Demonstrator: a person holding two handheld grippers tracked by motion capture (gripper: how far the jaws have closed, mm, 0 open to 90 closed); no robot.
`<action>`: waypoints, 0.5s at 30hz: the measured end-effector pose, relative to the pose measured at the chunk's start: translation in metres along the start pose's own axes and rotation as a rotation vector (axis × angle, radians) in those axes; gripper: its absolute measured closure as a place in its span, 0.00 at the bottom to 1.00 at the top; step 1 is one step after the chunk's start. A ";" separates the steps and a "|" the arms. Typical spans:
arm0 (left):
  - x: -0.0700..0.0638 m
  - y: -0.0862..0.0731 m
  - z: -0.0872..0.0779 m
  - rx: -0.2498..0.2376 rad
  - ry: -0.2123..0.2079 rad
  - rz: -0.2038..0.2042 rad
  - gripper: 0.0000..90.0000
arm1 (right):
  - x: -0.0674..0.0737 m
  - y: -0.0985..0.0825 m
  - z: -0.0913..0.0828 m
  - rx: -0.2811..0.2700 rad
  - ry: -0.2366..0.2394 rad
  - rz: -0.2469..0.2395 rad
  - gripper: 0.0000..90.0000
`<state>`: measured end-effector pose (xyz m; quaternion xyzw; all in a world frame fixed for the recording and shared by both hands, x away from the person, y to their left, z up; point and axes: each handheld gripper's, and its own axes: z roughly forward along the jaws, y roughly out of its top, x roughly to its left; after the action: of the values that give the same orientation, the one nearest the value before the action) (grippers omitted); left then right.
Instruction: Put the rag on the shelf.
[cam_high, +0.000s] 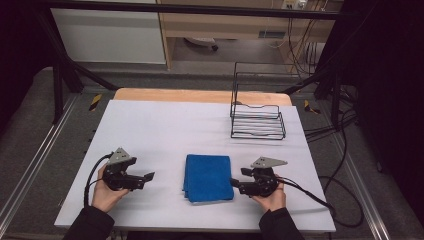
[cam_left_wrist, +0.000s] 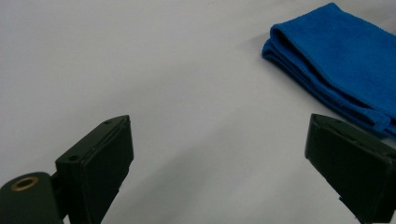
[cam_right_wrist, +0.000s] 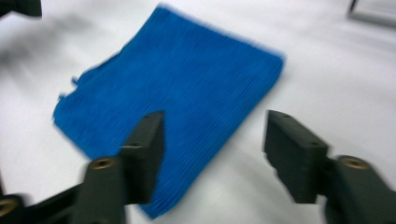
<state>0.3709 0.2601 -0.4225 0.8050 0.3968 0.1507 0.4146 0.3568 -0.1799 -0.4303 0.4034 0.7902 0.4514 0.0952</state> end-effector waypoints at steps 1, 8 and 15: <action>-0.001 0.002 0.001 0.001 0.000 -0.001 0.09 | 0.000 0.000 0.000 0.000 0.000 0.000 0.35; -0.012 0.021 0.008 -0.014 -0.015 0.000 0.09 | -0.031 0.011 -0.001 -0.048 -0.008 0.011 0.11; -0.028 0.042 0.029 0.002 -0.021 0.030 0.09 | -0.040 0.016 0.001 -0.067 0.008 0.019 0.04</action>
<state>0.3909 0.2081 -0.4049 0.8128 0.3805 0.1482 0.4155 0.3923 -0.2044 -0.4267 0.4056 0.7711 0.4802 0.1016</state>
